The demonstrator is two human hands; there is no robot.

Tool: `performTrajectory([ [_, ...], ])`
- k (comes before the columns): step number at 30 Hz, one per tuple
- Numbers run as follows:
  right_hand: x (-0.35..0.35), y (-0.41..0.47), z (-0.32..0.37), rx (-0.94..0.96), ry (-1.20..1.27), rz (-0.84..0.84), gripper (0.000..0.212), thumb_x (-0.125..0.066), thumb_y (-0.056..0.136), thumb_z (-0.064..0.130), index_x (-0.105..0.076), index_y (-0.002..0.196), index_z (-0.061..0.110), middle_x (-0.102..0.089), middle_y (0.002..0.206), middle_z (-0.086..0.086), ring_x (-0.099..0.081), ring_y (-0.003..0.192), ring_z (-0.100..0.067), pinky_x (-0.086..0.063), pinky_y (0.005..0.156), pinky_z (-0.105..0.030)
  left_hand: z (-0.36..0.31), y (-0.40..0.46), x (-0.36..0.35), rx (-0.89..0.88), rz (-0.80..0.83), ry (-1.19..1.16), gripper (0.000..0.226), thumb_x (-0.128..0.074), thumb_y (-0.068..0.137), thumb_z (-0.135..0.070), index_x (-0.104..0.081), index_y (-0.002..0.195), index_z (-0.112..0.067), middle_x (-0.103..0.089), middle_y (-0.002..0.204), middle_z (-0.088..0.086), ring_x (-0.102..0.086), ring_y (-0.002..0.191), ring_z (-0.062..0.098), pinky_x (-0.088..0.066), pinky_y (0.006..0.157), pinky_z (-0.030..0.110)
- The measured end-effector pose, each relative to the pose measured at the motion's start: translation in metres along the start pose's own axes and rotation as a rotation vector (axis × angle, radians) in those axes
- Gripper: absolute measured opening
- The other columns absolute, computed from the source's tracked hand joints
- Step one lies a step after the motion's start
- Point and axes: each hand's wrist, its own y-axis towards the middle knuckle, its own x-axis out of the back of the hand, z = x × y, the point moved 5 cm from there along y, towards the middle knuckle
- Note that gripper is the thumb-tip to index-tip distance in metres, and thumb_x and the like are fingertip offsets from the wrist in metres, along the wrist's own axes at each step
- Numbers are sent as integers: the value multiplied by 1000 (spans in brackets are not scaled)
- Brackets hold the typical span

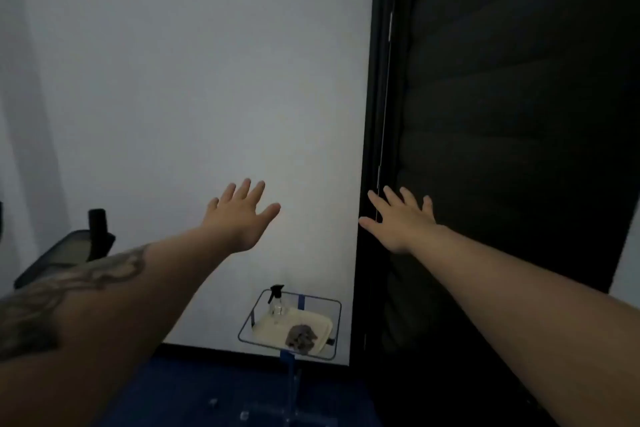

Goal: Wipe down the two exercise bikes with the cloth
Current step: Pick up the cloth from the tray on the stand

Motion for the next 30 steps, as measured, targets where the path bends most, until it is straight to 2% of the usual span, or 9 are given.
performTrajectory([
  [8,-112,83,-8,49,-1,186,68,-15,94,64,7,151,34,12,161,1,11,147,-25,8,116,-55,16,50,-124,99,167,49,70,-18,95,-62,-1,154,-29,3,163,-1,3,150,23,-6,120,45],
  [16,-256,154,39,123,23,391,68,-14,94,64,10,150,33,16,160,1,12,147,-26,9,116,-54,67,89,-263,200,368,25,70,-18,96,-61,2,154,-28,5,163,0,3,150,24,-6,119,45],
  [21,-341,190,72,152,62,501,67,-16,95,62,7,151,34,13,161,1,12,147,-25,10,116,-54,100,115,-353,200,495,-21,68,-19,97,-58,1,154,-27,5,163,1,4,150,24,-7,119,46],
  [30,-460,228,83,138,78,723,65,-17,97,57,5,152,31,9,161,2,6,147,-25,8,117,-52,148,120,-487,284,751,-30,68,-22,97,-58,-2,154,-27,4,163,0,3,150,23,-8,119,46],
])
